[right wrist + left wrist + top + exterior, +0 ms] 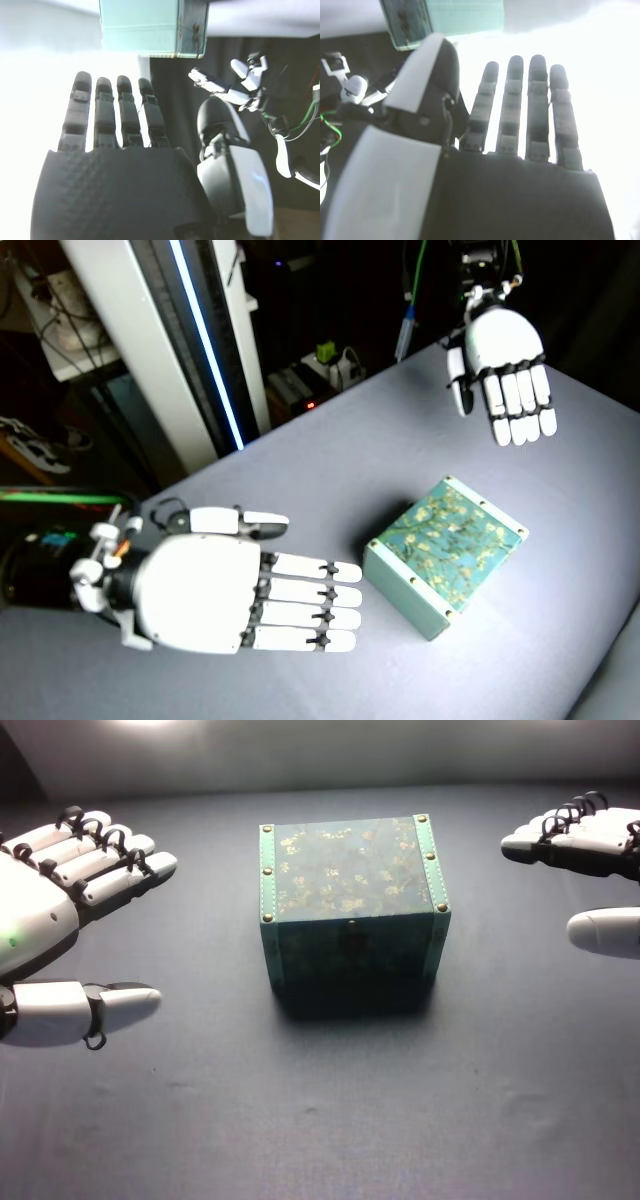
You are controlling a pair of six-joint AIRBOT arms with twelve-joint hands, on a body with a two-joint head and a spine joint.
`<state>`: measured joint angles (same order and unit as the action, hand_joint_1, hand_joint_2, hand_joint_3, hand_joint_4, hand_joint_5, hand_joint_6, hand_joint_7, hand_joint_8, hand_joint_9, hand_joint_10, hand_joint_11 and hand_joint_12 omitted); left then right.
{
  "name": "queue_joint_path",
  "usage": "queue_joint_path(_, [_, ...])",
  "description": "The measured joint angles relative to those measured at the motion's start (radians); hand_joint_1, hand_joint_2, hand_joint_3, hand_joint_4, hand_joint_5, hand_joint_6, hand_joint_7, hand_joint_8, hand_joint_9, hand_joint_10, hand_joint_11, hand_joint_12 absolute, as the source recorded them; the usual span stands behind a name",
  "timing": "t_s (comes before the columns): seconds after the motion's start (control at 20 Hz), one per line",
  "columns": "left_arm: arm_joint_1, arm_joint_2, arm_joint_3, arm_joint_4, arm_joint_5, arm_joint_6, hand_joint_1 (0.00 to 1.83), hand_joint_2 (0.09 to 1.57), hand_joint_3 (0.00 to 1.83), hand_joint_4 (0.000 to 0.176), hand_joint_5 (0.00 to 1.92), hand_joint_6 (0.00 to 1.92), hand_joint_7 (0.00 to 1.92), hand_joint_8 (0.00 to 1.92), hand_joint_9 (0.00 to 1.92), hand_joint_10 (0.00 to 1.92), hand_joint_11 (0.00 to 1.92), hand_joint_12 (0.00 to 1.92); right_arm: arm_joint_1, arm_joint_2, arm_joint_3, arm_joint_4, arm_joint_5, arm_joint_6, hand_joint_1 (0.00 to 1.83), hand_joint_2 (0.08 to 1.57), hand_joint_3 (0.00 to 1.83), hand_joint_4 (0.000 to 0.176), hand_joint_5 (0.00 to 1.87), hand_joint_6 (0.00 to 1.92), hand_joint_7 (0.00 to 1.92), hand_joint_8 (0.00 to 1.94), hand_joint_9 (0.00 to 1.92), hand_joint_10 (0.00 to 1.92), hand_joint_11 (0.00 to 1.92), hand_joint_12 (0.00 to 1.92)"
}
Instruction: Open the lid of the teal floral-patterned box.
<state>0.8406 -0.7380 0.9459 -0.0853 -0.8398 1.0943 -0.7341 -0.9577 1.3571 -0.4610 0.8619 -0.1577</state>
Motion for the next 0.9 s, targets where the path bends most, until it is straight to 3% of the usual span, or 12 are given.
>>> queue_joint_path(0.2, [-0.005,0.005,0.005,-0.001,-0.008,0.0,0.0,1.25,0.0,0.0,0.0,0.0,0.0,0.0,0.0,0.0,0.0,0.0,-0.001,0.006,-0.006,0.004,0.009,-0.013,0.0,1.4,0.03,0.0,0.1,0.0,0.08,0.0,0.06,0.0,0.07,0.04])
queue_joint_path(0.35, [-0.057,-0.038,0.042,0.029,0.06,0.001,0.0,1.21,0.0,0.0,0.0,0.0,0.0,0.0,0.0,0.0,0.0,0.0,-0.019,-0.006,0.018,0.002,-0.005,-0.014,0.0,1.5,0.02,0.0,0.09,0.0,0.07,0.0,0.06,0.01,0.08,0.04])
queue_joint_path(0.45, [-0.104,-0.093,0.075,0.075,0.154,0.001,0.0,1.2,0.0,0.0,0.0,0.0,0.0,0.0,0.0,0.0,0.0,0.0,-0.019,-0.025,0.032,-0.022,-0.041,-0.015,0.11,1.55,0.01,0.0,0.08,0.0,0.06,0.0,0.05,0.0,0.06,0.03])
queue_joint_path(0.5, [-0.121,-0.113,0.083,0.089,0.182,0.0,0.0,1.22,0.0,0.0,0.0,0.0,0.0,0.0,0.0,0.0,0.0,0.0,-0.018,-0.035,0.04,-0.037,-0.047,-0.014,0.14,1.53,0.0,0.0,0.07,0.0,0.04,0.0,0.03,0.0,0.05,0.03])
queue_joint_path(0.65, [-0.158,-0.146,0.115,0.111,0.247,0.0,0.0,1.31,0.01,0.0,0.0,0.0,0.0,0.0,0.0,0.0,0.05,0.02,0.001,-0.07,0.058,-0.099,-0.09,-0.009,0.0,1.48,0.0,0.0,0.11,0.01,0.07,0.01,0.04,0.0,0.04,0.02])
queue_joint_path(0.8, [-0.175,-0.172,0.14,0.112,0.292,0.001,0.0,1.29,0.0,0.0,0.0,0.0,0.0,0.0,0.08,0.03,0.16,0.07,0.008,-0.09,0.072,-0.118,-0.108,-0.003,0.0,1.53,0.01,0.0,0.06,0.0,0.02,0.0,0.0,0.0,0.0,0.0])
queue_joint_path(0.9, [-0.18,-0.193,0.151,0.125,0.317,0.001,0.0,1.27,0.0,0.0,0.0,0.0,0.0,0.0,0.05,0.01,0.11,0.04,0.026,-0.1,0.082,-0.138,-0.13,0.001,0.0,1.51,0.0,0.0,0.05,0.01,0.02,0.01,0.0,0.0,0.0,0.0])
